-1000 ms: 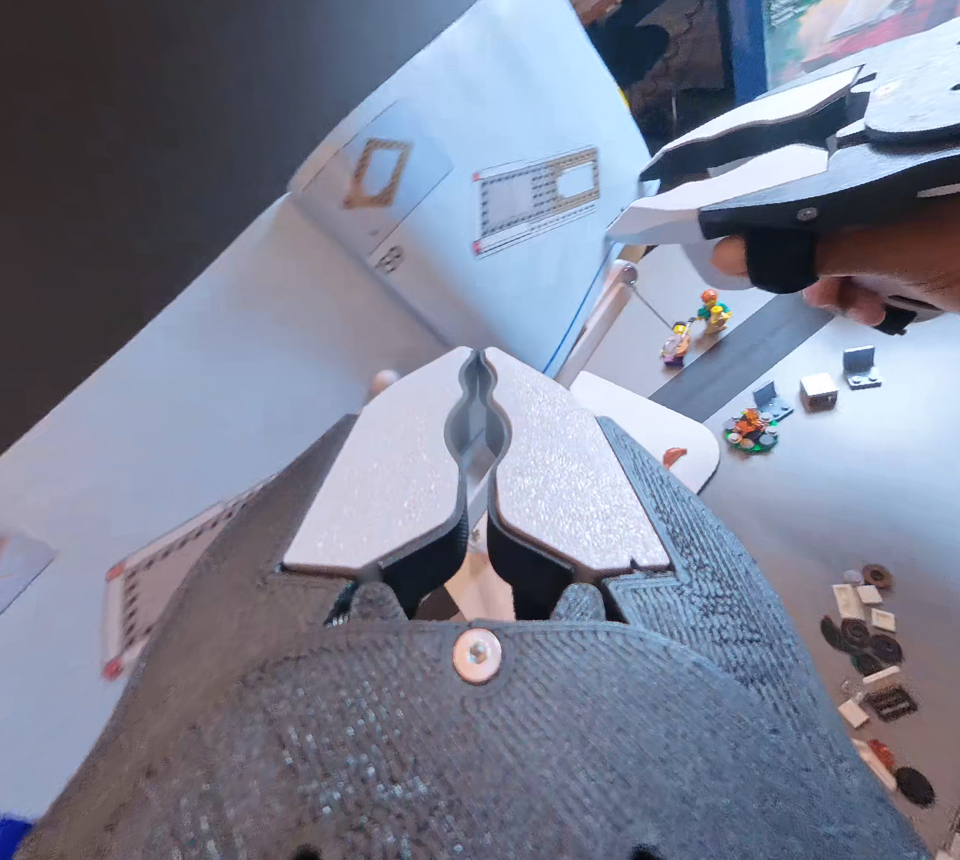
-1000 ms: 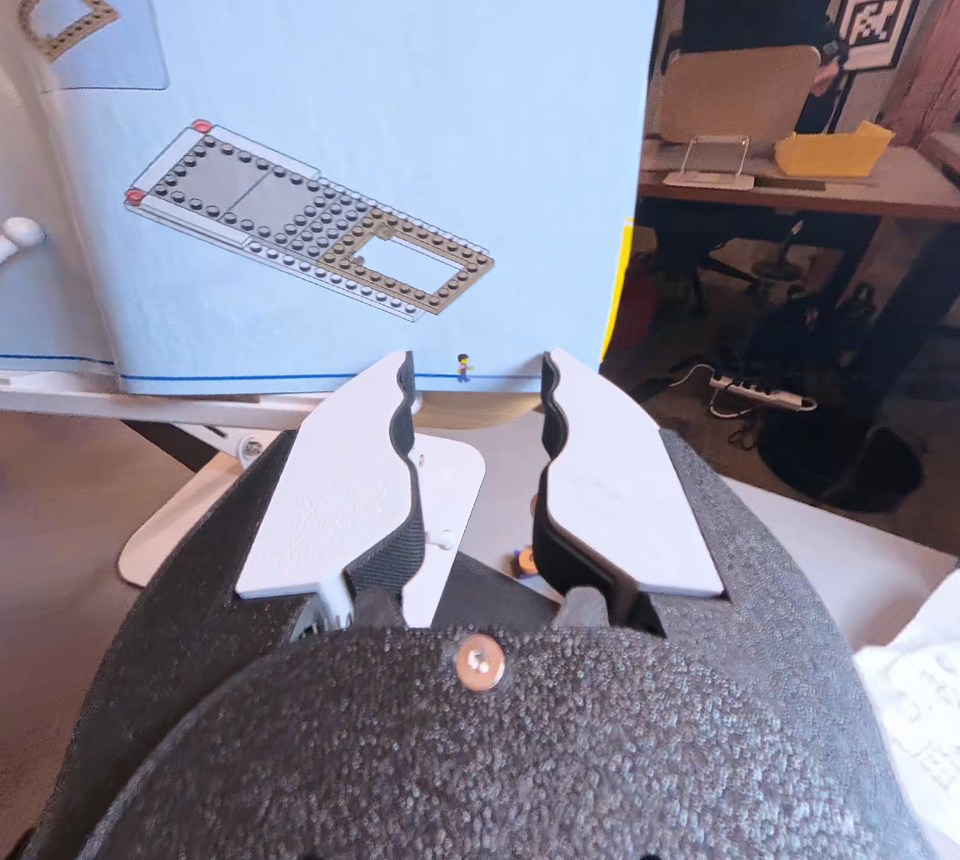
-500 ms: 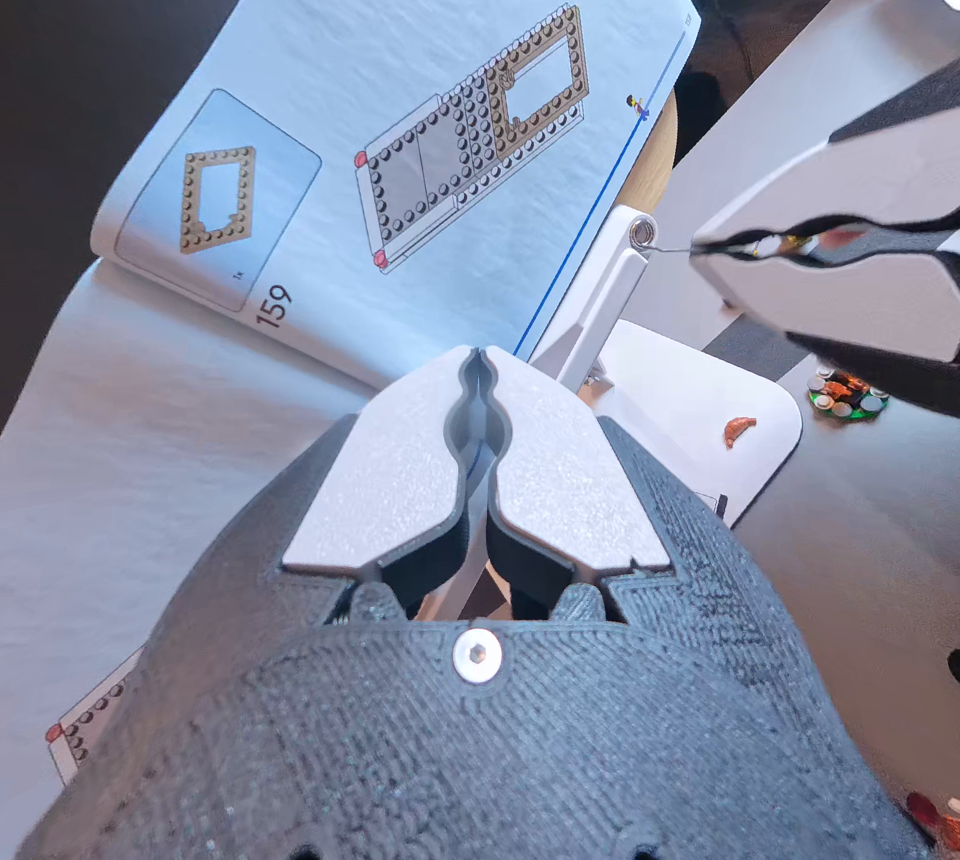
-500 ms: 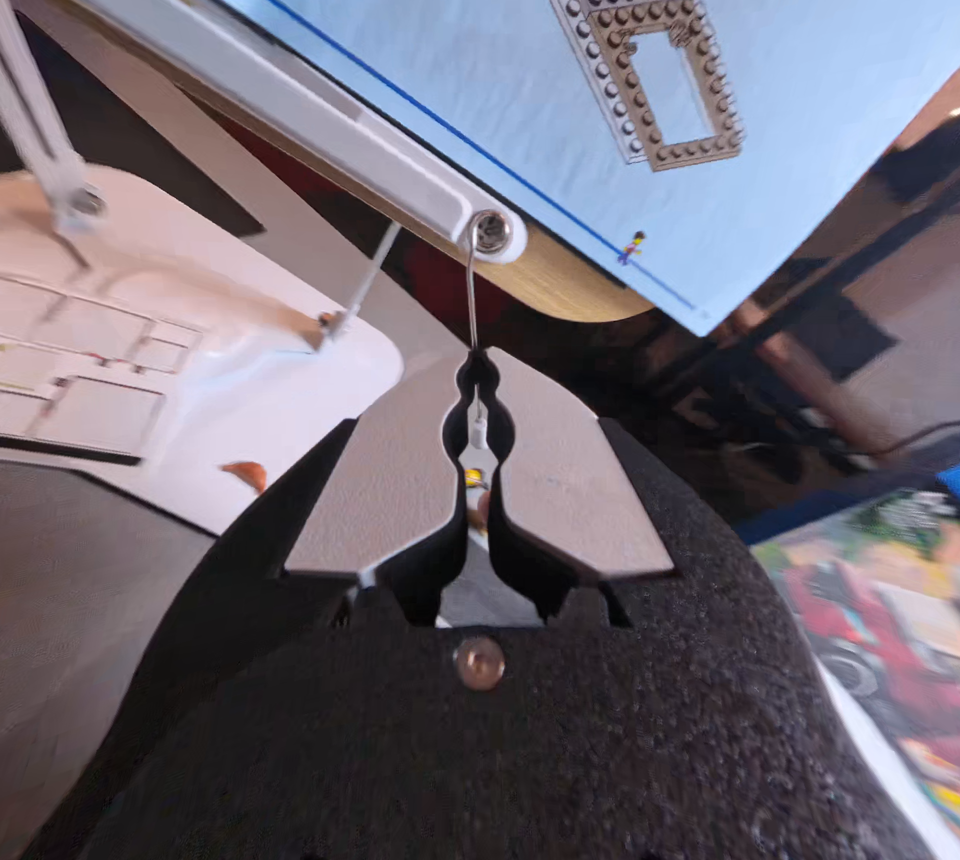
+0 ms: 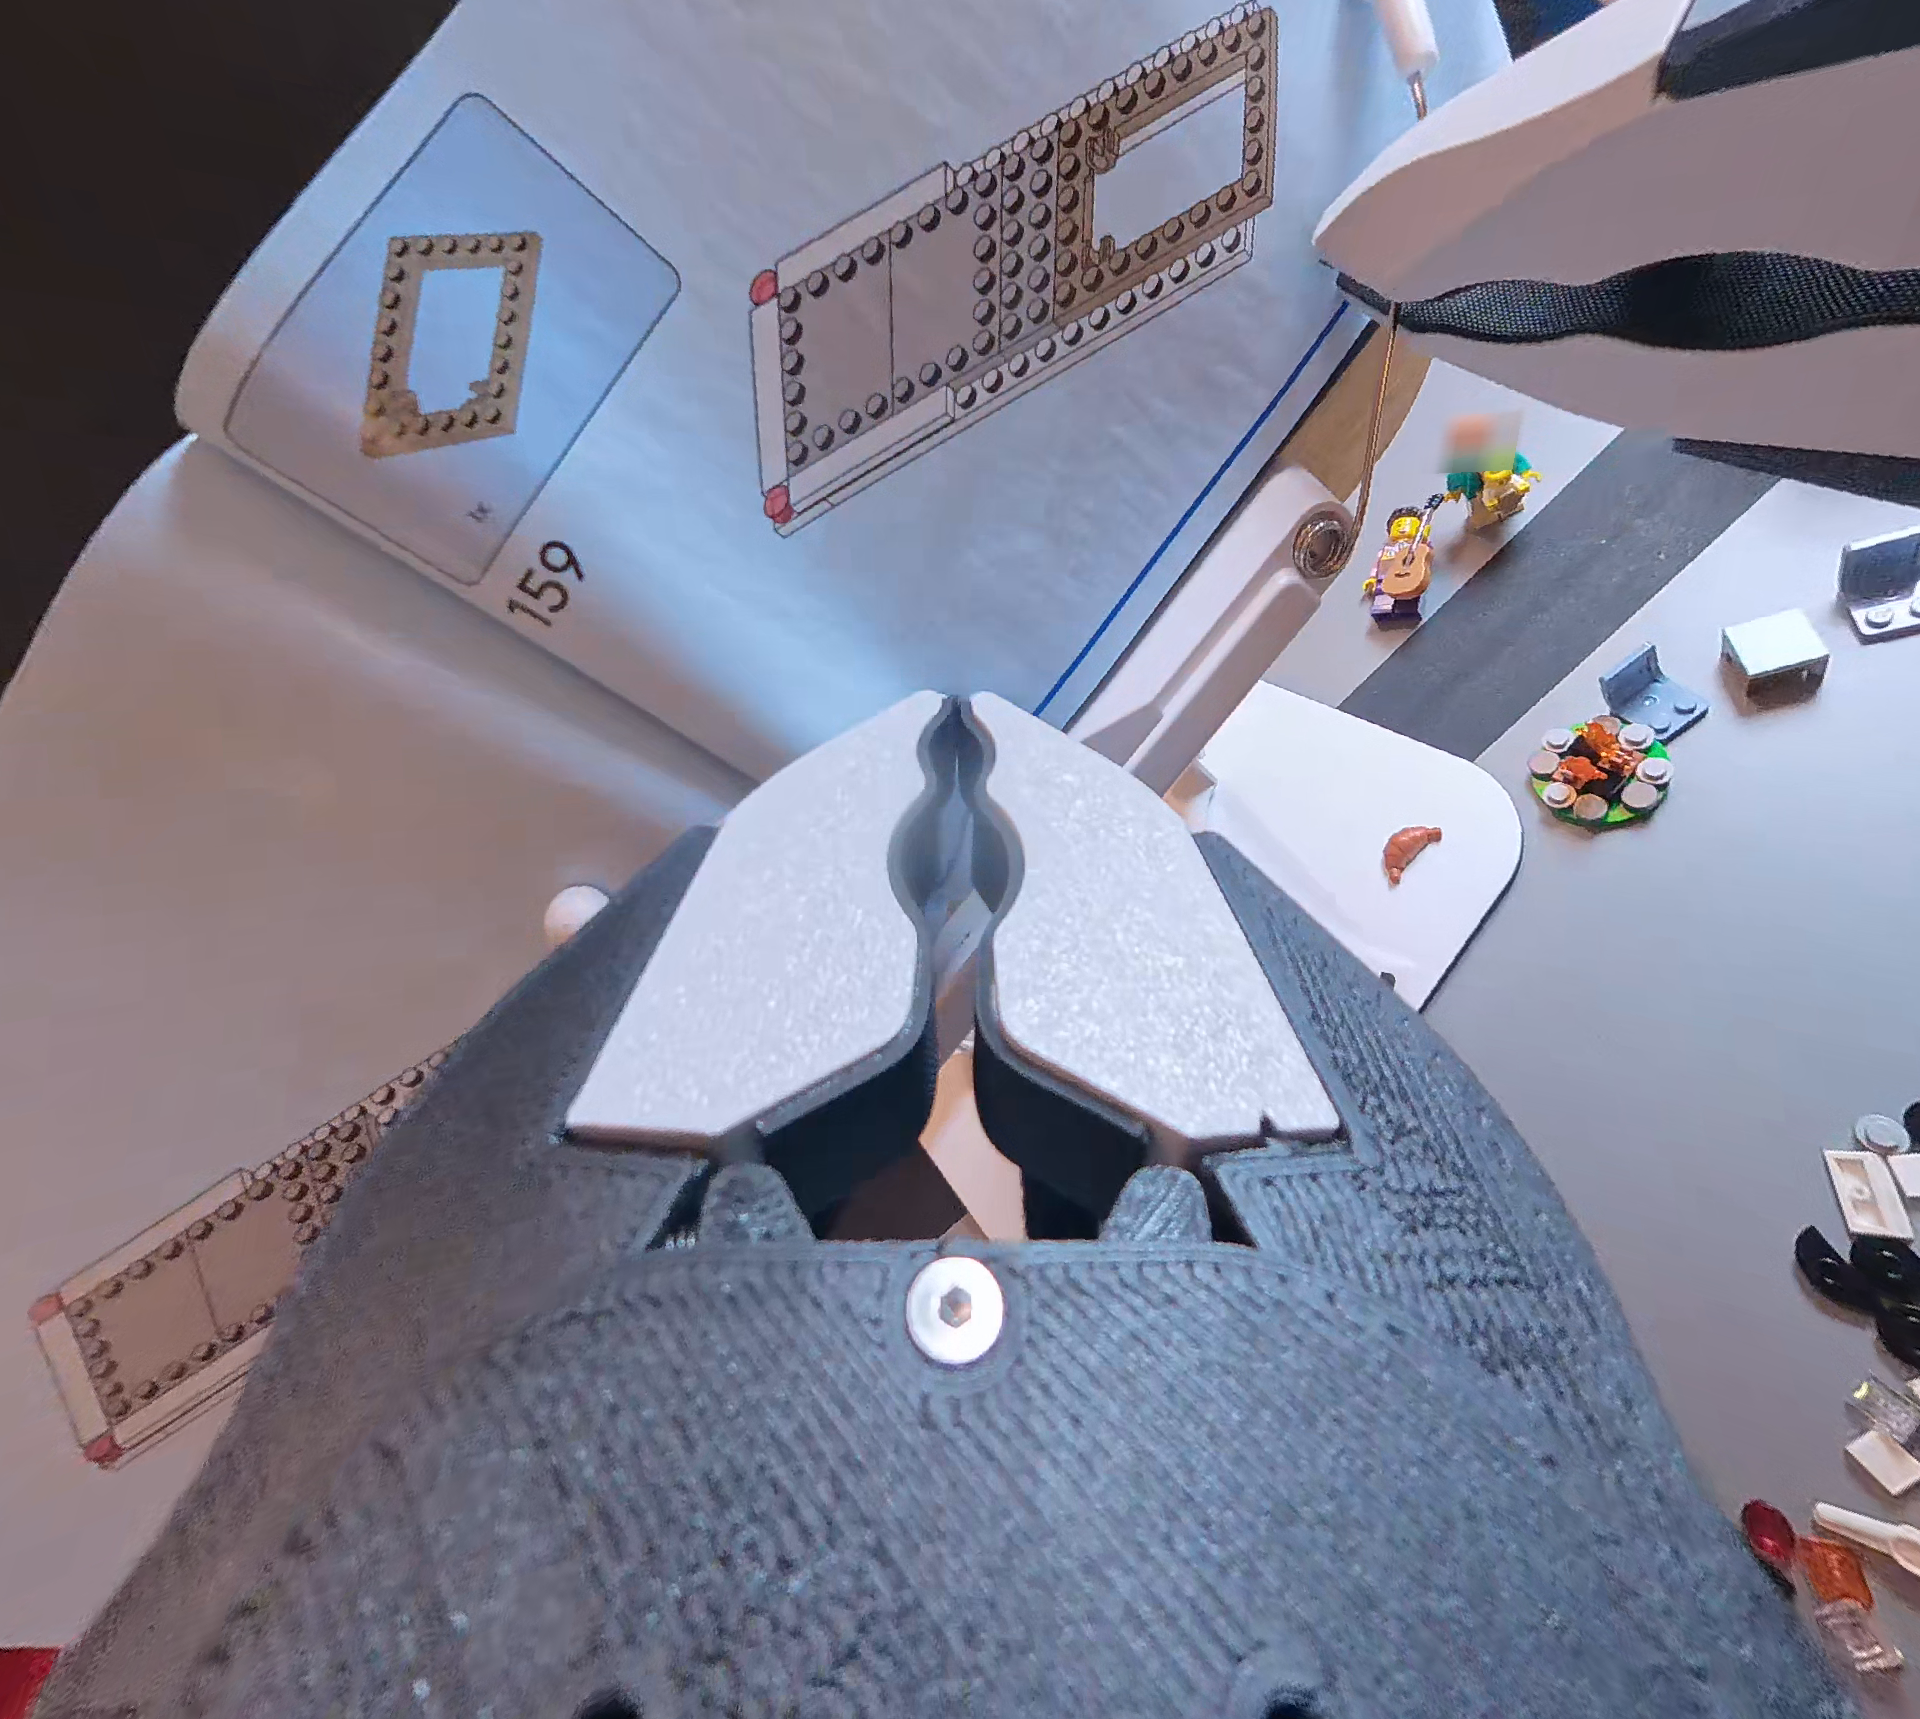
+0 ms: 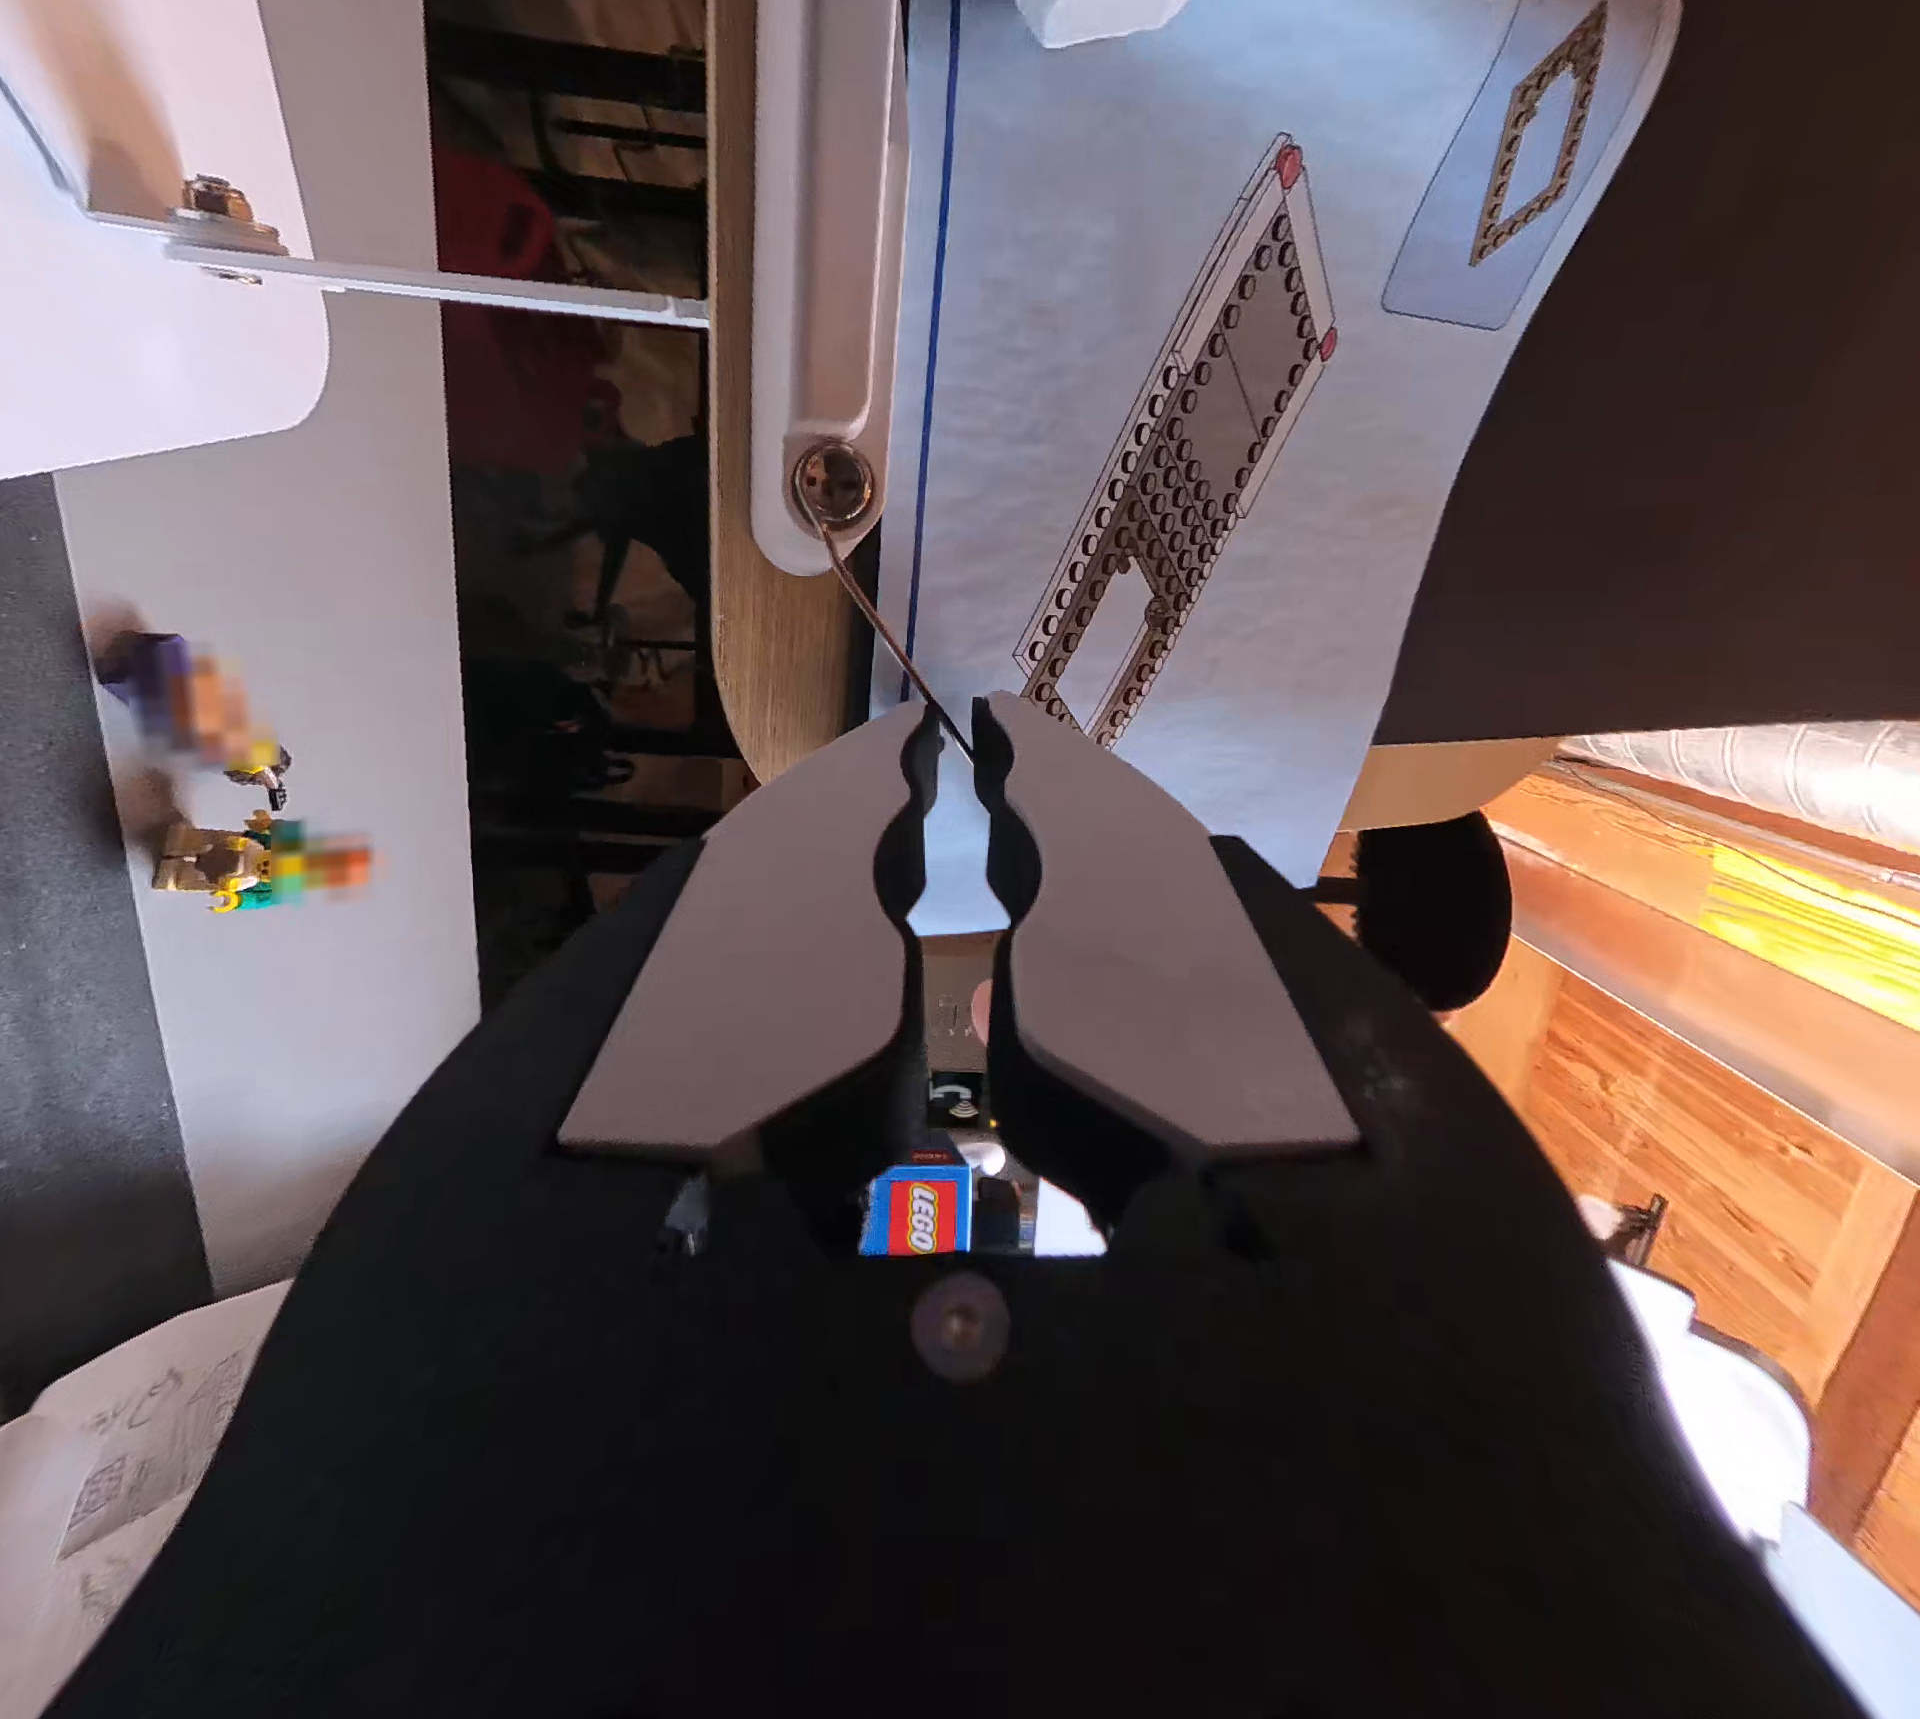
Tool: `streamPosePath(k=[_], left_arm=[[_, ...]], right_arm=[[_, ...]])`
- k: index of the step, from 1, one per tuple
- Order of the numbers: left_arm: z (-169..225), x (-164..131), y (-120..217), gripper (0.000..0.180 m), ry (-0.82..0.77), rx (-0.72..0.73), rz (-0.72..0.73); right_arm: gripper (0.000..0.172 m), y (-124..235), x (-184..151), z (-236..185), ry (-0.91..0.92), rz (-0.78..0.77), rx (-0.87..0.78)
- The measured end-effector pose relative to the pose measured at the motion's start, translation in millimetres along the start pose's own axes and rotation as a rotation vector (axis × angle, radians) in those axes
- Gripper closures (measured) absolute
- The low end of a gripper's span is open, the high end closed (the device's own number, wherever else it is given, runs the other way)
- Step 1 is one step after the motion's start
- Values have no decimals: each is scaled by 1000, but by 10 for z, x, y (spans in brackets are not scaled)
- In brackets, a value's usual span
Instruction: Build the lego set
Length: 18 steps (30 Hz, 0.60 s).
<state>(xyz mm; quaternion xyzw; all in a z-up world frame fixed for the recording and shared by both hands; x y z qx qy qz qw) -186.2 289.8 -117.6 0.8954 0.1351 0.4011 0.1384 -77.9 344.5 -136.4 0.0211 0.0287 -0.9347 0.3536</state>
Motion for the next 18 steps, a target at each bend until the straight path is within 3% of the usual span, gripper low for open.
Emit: streamPosePath(k=[4, 10, 13, 18], left_arm=[[-8, 35, 139, 180, 116, -50, 117], [-254, -195, 652, 180, 457, 1, 358], [-407, -479, 874, 180, 535, 114, 390], [-702, -889, 1028, 180, 651, 237, 389]], right_arm=[[137, 123, -1, 77, -146, -24, 8], [134, 740, 20, 153, -755, 47, 76], [133, 1147, 62, 103, -1056, 106, 159], [133, 1865, 109, -132, -1370, 200, 268]])
Point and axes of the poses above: each gripper's, where its closed fingertips meet, y back along the fingers, x out of its top, z = x × y across the jaws, the point moved 5 cm from there along y, back along the fingers, and after that the axes turned 3 degrees about -y, right-handed, at the moved point
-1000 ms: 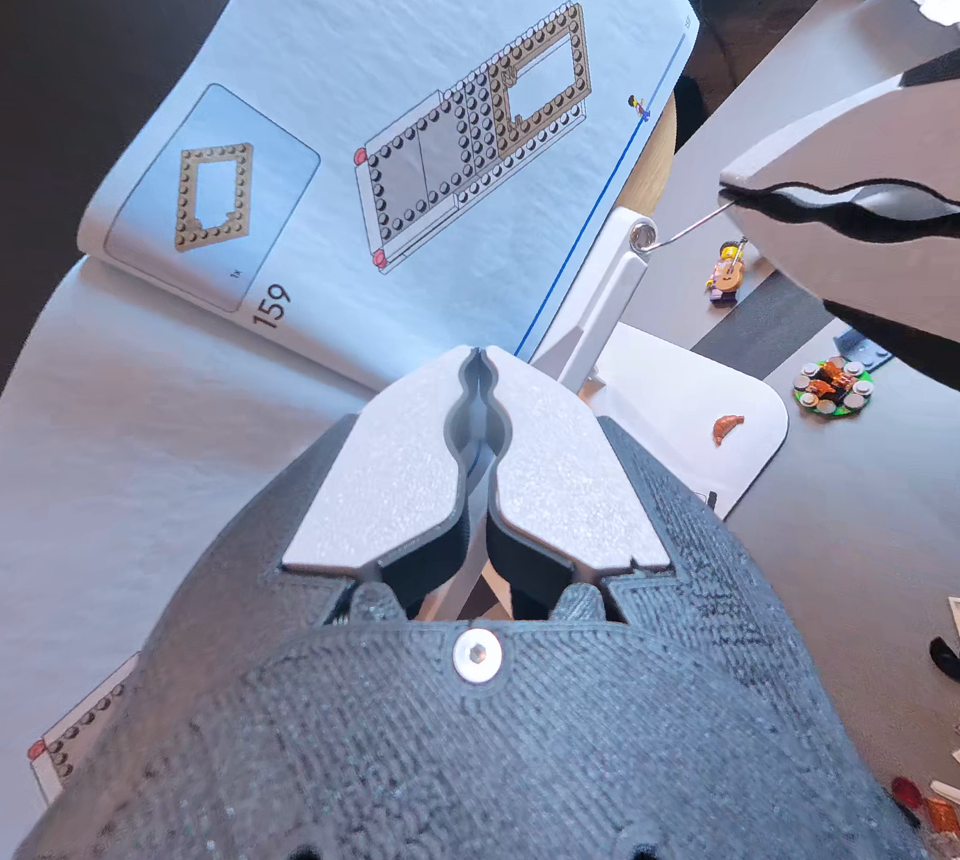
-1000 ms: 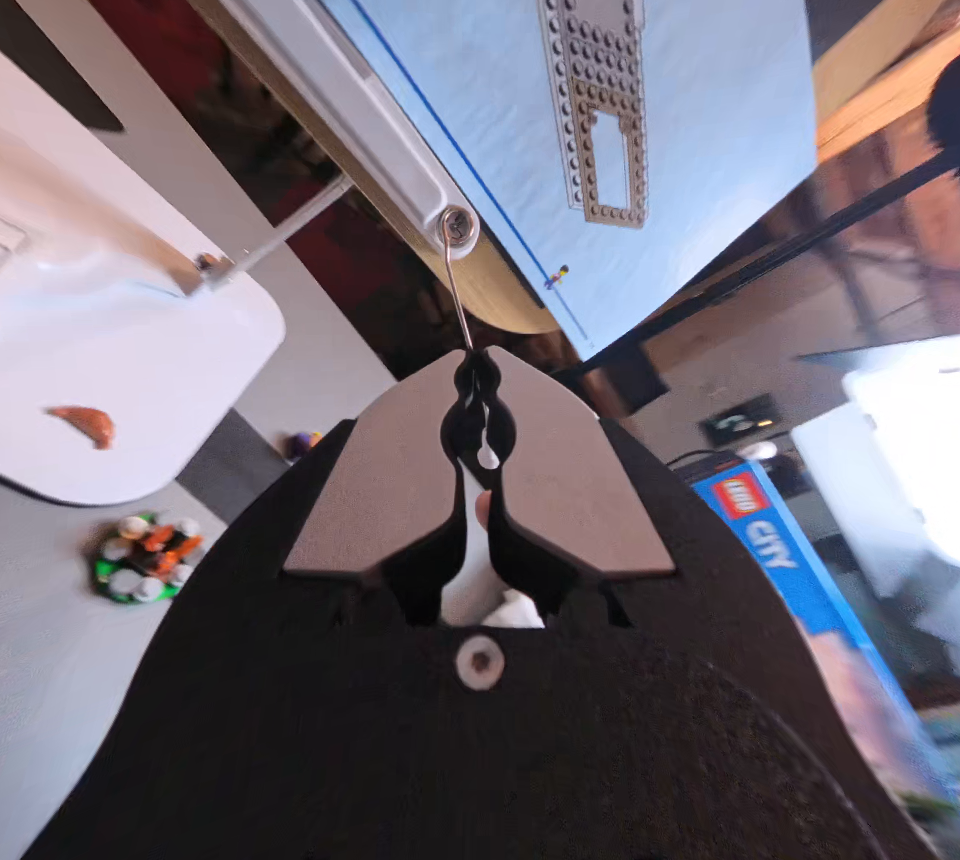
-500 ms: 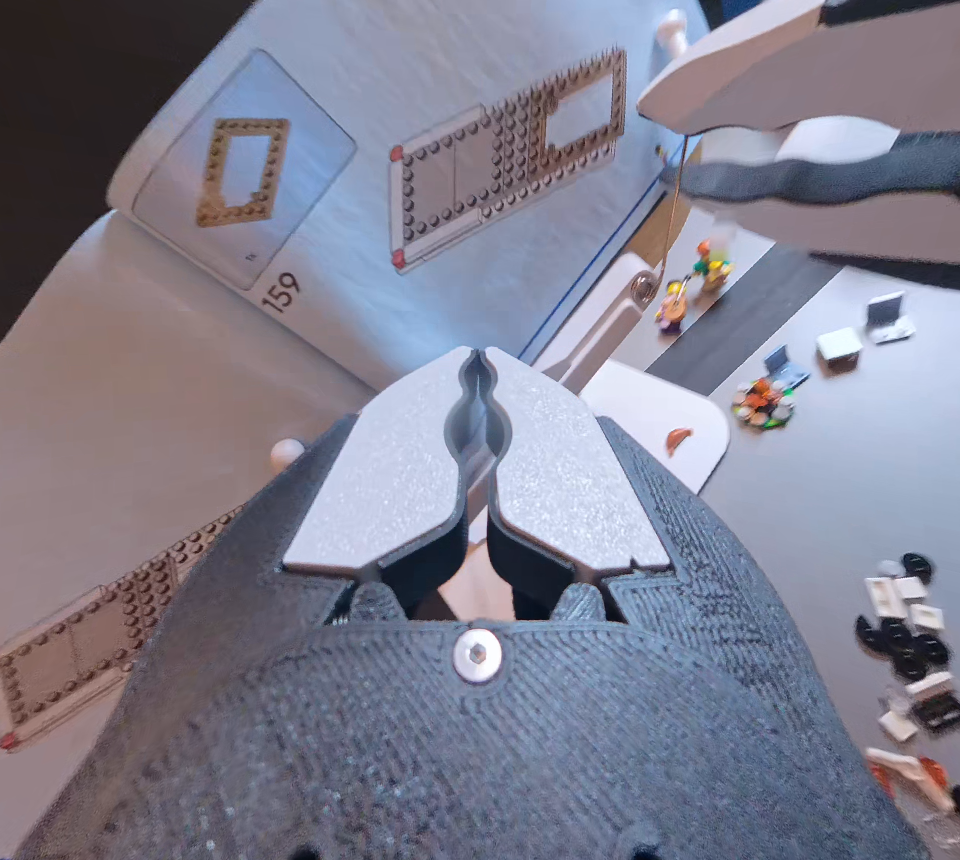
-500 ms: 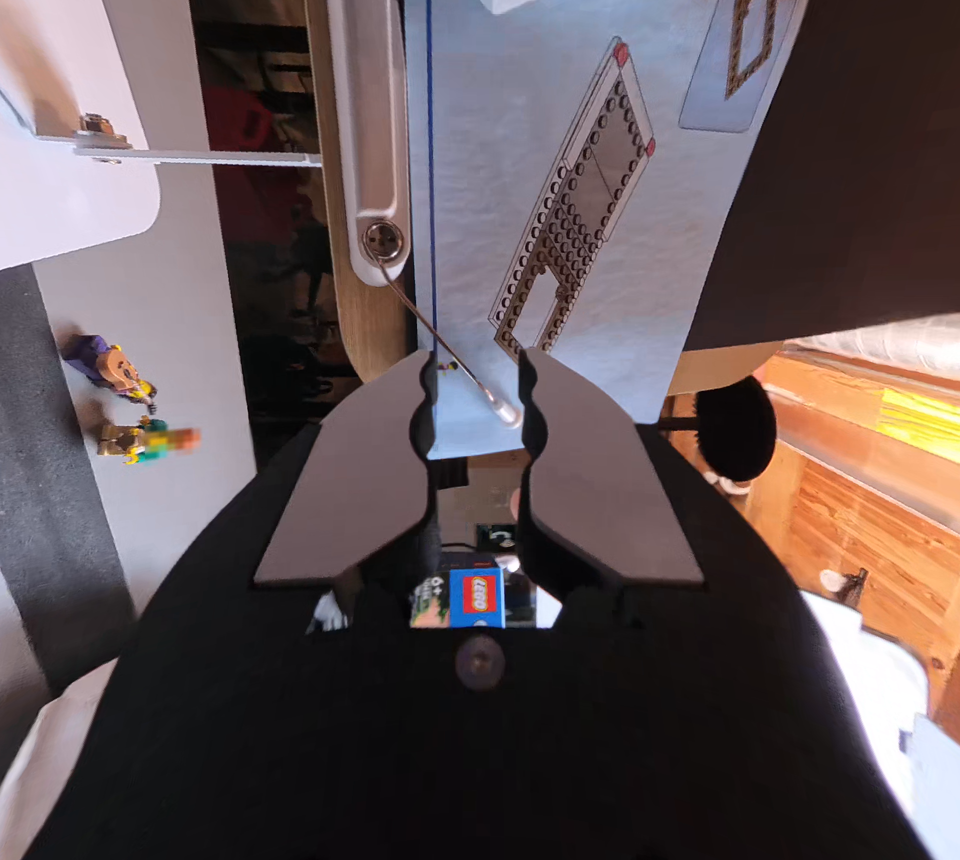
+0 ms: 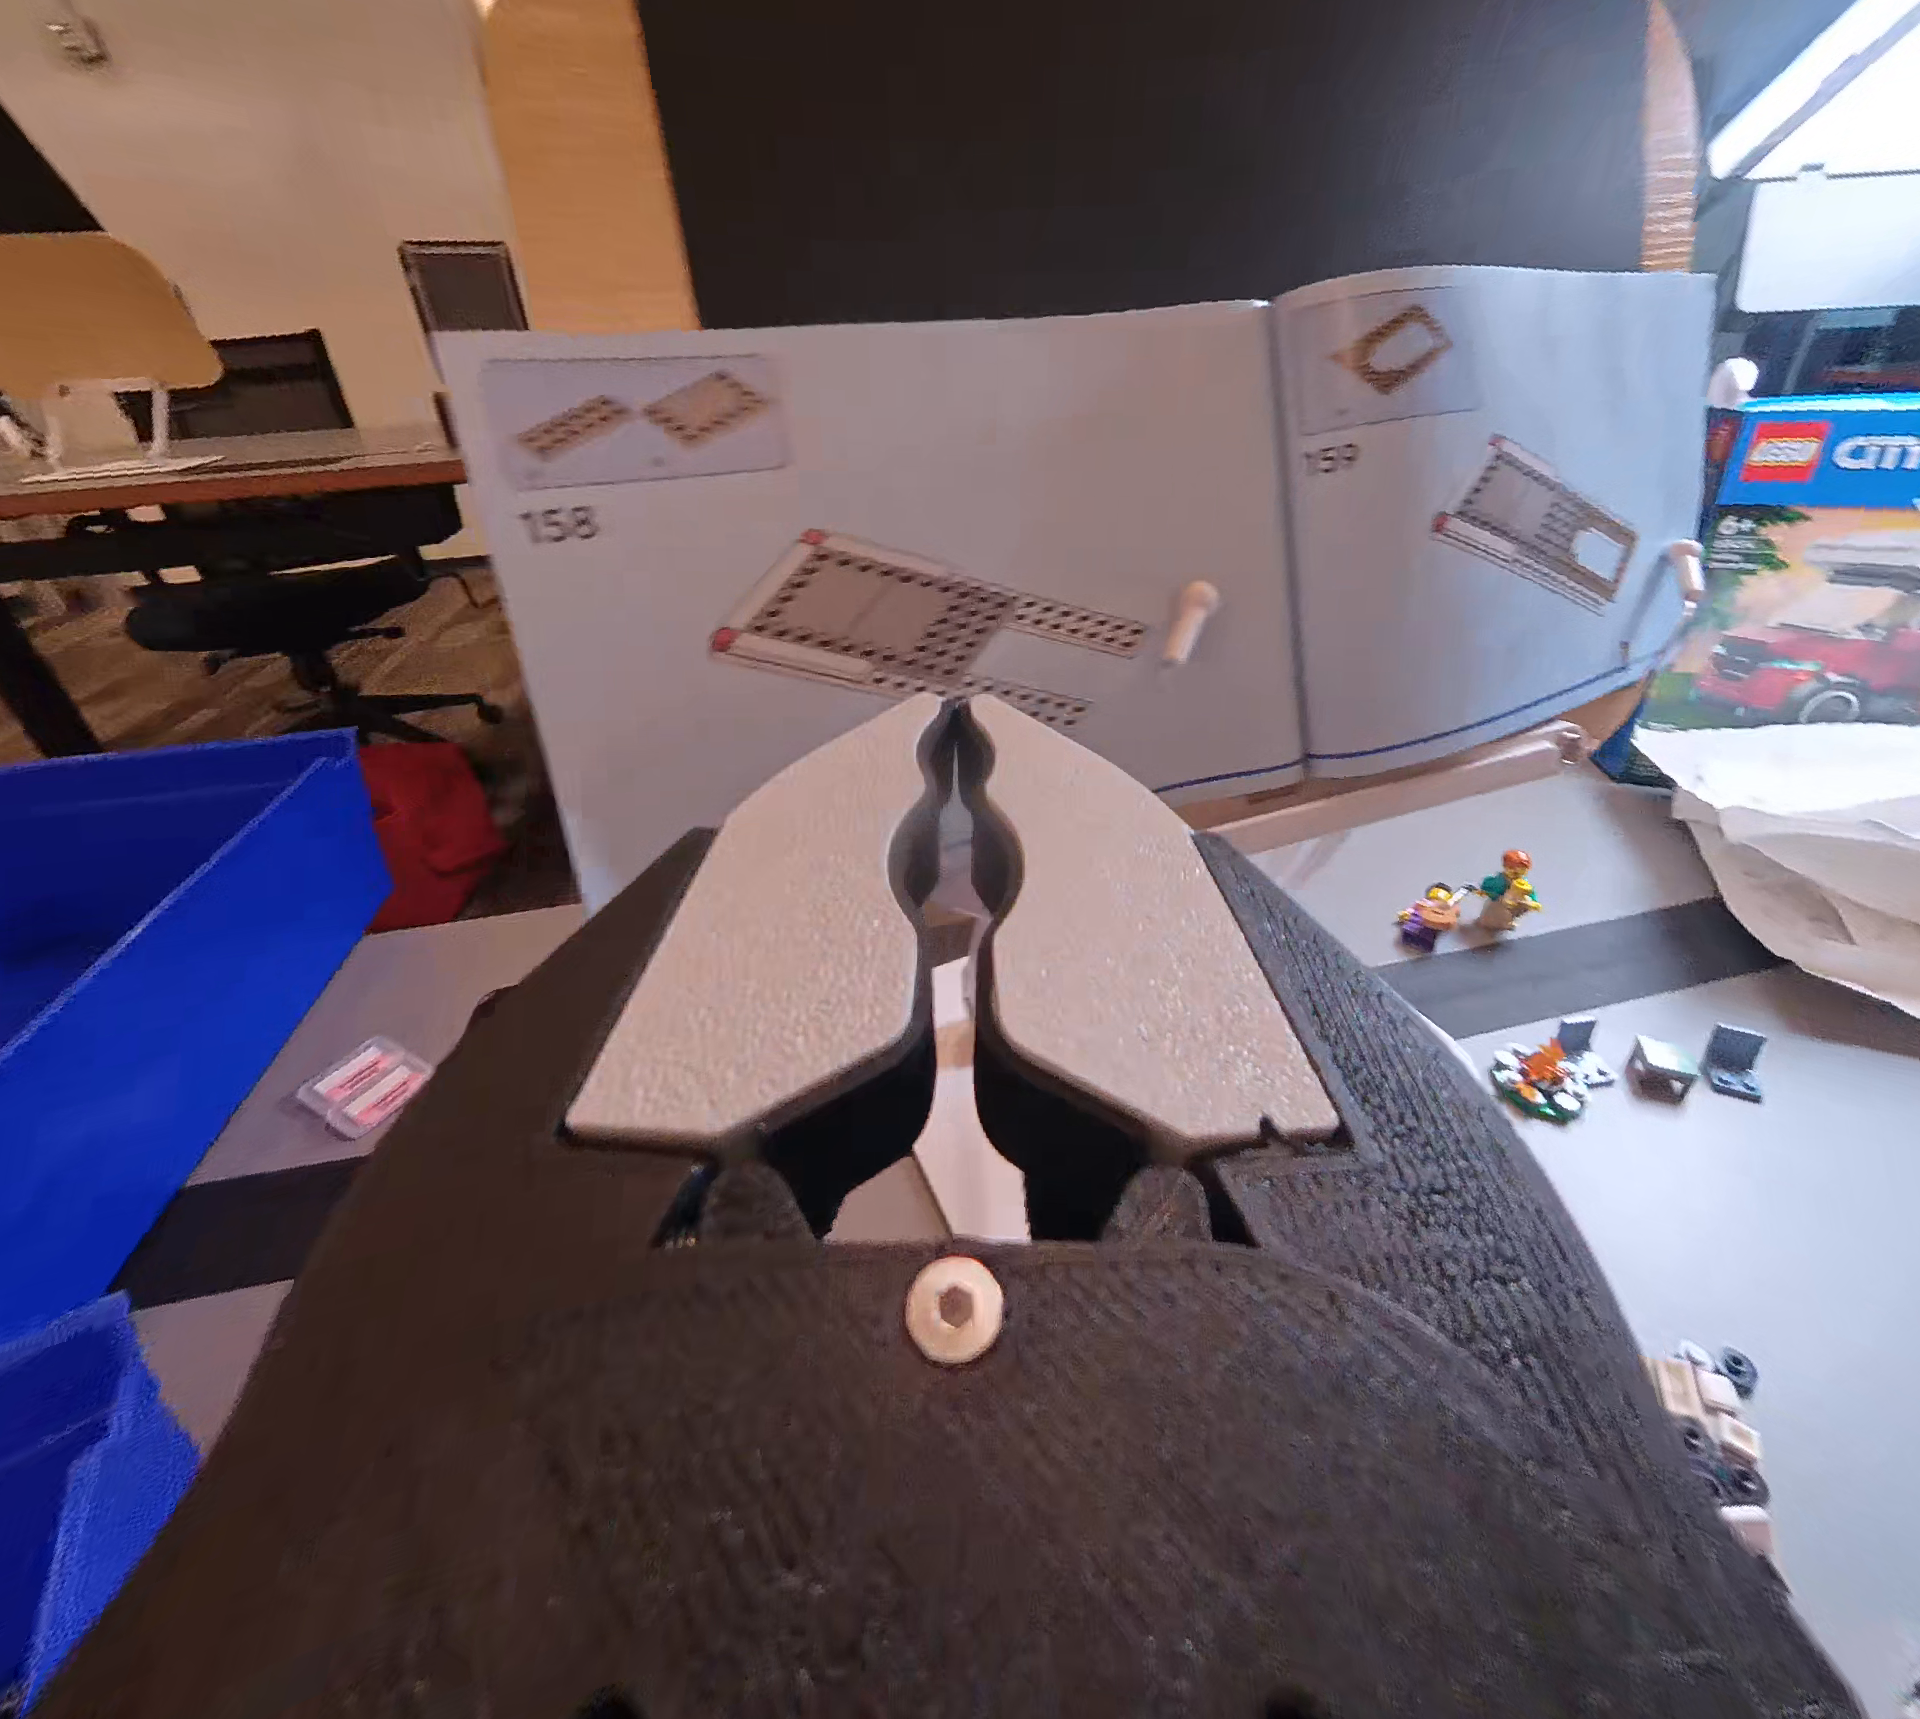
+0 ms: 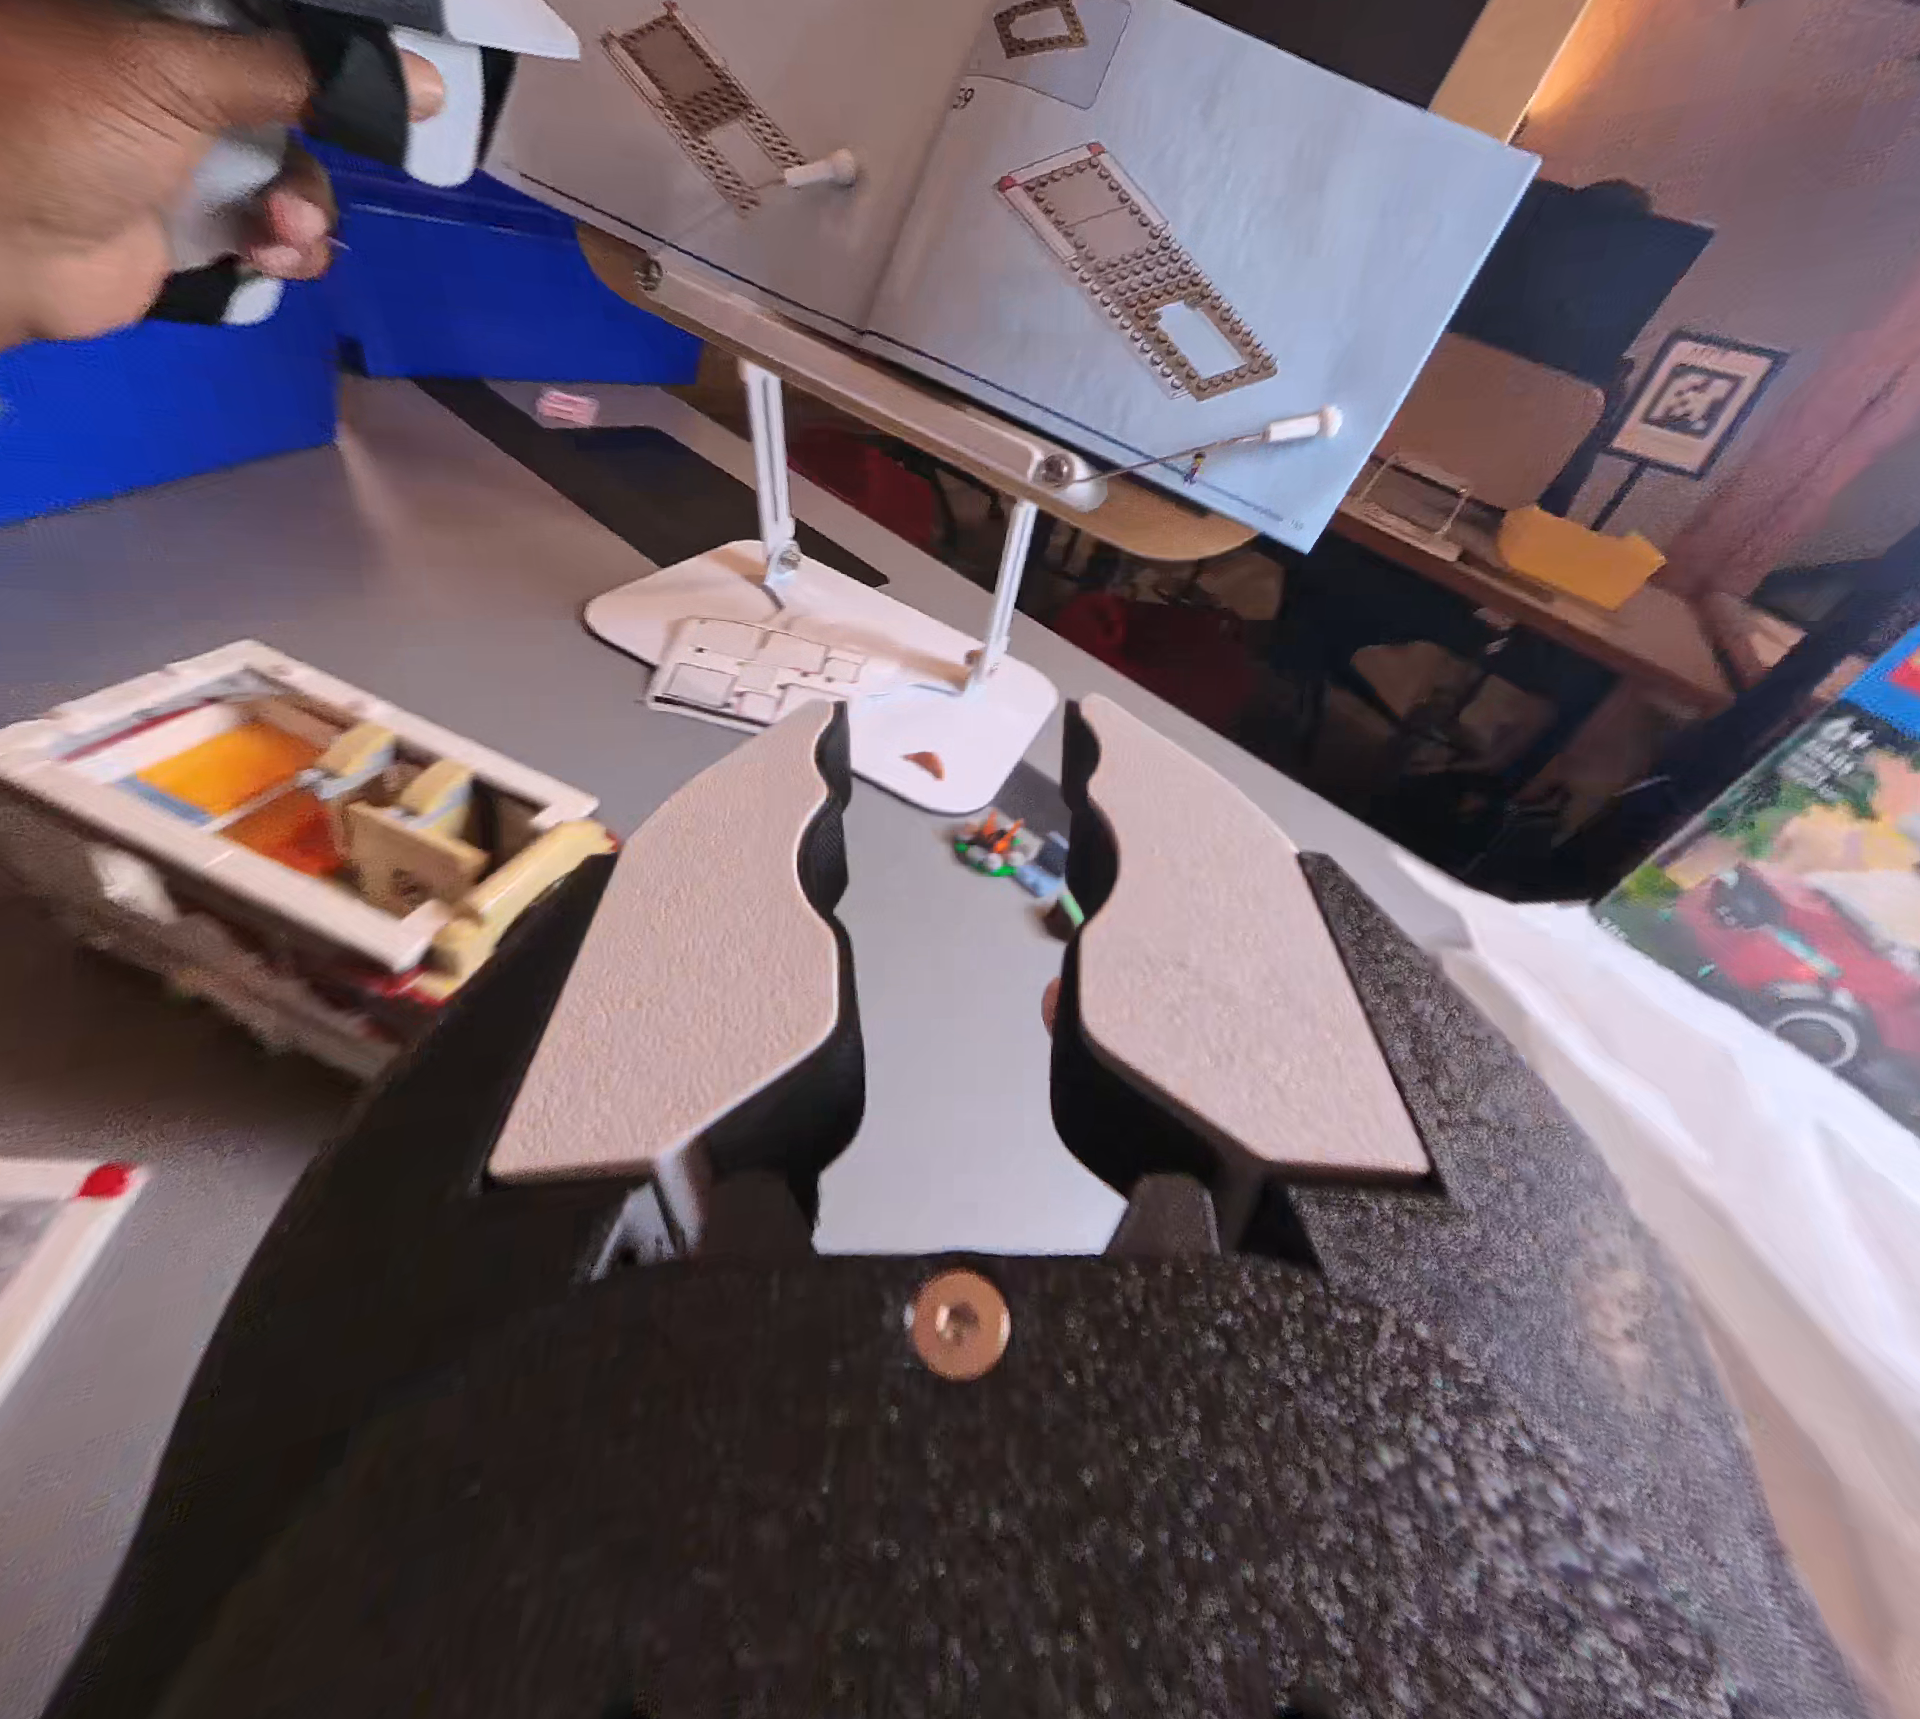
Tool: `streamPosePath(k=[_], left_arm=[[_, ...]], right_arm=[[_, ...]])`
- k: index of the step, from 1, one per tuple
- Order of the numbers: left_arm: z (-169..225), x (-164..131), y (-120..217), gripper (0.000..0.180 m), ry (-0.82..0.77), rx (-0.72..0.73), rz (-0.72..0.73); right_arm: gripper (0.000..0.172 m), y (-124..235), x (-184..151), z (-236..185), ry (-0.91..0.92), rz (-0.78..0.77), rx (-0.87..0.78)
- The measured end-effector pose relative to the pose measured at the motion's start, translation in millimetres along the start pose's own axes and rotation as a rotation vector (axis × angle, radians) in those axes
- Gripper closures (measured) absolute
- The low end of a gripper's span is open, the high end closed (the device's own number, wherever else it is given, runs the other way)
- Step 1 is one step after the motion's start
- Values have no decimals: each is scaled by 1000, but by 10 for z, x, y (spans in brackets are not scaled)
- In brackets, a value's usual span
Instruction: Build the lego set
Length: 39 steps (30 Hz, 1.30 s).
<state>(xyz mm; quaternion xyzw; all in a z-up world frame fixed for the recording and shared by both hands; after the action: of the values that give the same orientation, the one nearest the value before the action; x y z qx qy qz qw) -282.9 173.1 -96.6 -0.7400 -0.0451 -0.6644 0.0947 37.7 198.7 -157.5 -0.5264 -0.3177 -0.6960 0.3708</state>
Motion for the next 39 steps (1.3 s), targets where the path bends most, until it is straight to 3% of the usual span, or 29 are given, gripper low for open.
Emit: streamPosePath(k=[6, 11, 16, 34, 39], left_arm=[[-288, 55, -74, 180, -44, 136, 90], [-465, 253, -250, 180, -10, 189, 154], [-581, 254, -343, 180, -16, 259, 169], [-329, 221, -420, 180, -77, 201, 169], [-160, 339, -351, 180, -57, 146, 184]], right_arm=[[135, 498, -301, -79, -141, 128, -8], [136, 460, -379, -55, -130, 147, 0], [137, 443, -451, -127, -88, 145, 22], [138, 389, -522, -173, -49, 129, 42], [138, 397, -522, -175, -54, 131, 44]])
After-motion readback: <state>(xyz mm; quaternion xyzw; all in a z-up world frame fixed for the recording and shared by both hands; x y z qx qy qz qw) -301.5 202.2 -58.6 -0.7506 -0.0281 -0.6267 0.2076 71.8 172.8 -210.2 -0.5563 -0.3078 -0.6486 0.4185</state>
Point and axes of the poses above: each gripper's, where its closed fingertips meet, y back along the fingers, x out of its top, z = x × y across the jaws, the point moved 5 cm from there along y, back along the fingers, and after that the axes turned 3 degrees about -y, right-handed, at the moved point
